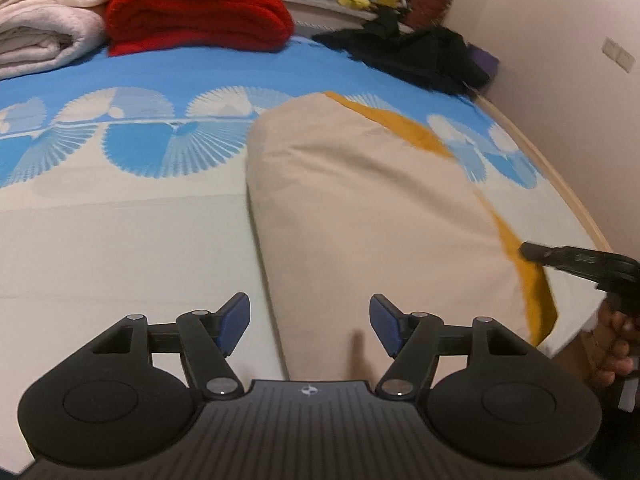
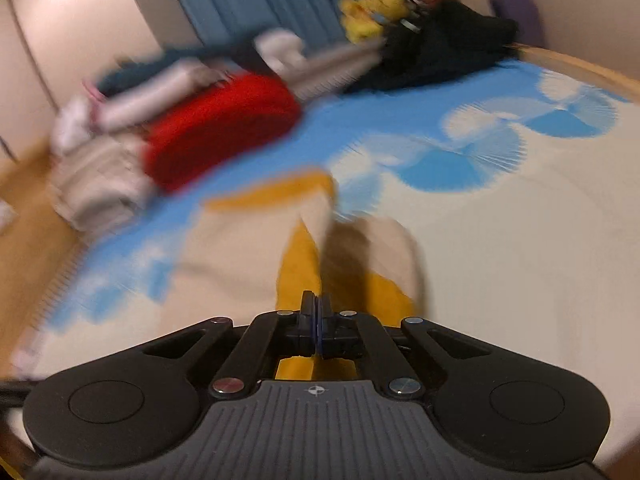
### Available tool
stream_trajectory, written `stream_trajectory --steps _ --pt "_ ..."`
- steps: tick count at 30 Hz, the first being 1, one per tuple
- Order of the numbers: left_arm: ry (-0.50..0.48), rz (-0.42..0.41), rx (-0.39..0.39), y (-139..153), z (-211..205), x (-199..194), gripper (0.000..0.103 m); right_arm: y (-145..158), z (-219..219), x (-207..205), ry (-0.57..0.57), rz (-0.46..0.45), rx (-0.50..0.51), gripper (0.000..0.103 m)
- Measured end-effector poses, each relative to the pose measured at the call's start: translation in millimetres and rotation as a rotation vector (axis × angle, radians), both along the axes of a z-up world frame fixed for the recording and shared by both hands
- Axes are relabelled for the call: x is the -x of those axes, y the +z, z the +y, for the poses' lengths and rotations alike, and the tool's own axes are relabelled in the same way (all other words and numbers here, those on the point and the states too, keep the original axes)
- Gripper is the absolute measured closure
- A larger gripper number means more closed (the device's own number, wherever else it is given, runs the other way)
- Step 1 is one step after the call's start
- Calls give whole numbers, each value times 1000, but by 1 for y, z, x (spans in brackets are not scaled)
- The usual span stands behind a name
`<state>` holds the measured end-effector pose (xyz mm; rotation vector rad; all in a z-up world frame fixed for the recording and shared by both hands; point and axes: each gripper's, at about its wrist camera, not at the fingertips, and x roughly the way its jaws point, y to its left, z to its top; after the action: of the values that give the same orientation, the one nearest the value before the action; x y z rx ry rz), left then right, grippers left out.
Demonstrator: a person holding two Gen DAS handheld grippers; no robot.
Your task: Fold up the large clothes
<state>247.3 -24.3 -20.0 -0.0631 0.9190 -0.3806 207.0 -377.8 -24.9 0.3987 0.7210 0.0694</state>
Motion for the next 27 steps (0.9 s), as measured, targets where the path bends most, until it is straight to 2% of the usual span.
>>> stream_trajectory --steps 2,7,9,11,13,16,19,22,24,25,26,27 --pt "-27 19 -13 -12 -8 1 32 -14 2 -7 15 86 50 103" --pt "-103 78 -23 -37 -19 3 32 -30 15 -16 55 174 151 103" --pt "-181 175 -145 -67 -32 6 32 -35 18 -20 61 215 172 103" --pt "-230 176 -226 -77 -44 11 32 -41 24 -20 70 253 205 103" --pt "-252 154 -192 -69 -45 12 33 -48 30 -21 80 285 219 103" --pt "-210 155 -70 -53 -29 6 33 -49 34 -21 89 282 250 103" --pt "-114 135 59 -37 -7 -8 33 -49 37 -20 102 301 275 103" --pt "-2 124 149 -30 12 -26 33 -52 43 -20 116 315 306 103" --pt "31 131 199 -29 17 -40 37 -53 45 -20 122 318 316 103" --pt "32 146 195 -32 15 -45 38 -54 44 -22 124 321 318 103" --pt "20 174 135 -39 8 -50 41 -54 44 -22 123 323 320 103" --pt "-3 207 24 -51 -4 -56 37 -53 44 -22 124 326 319 103"
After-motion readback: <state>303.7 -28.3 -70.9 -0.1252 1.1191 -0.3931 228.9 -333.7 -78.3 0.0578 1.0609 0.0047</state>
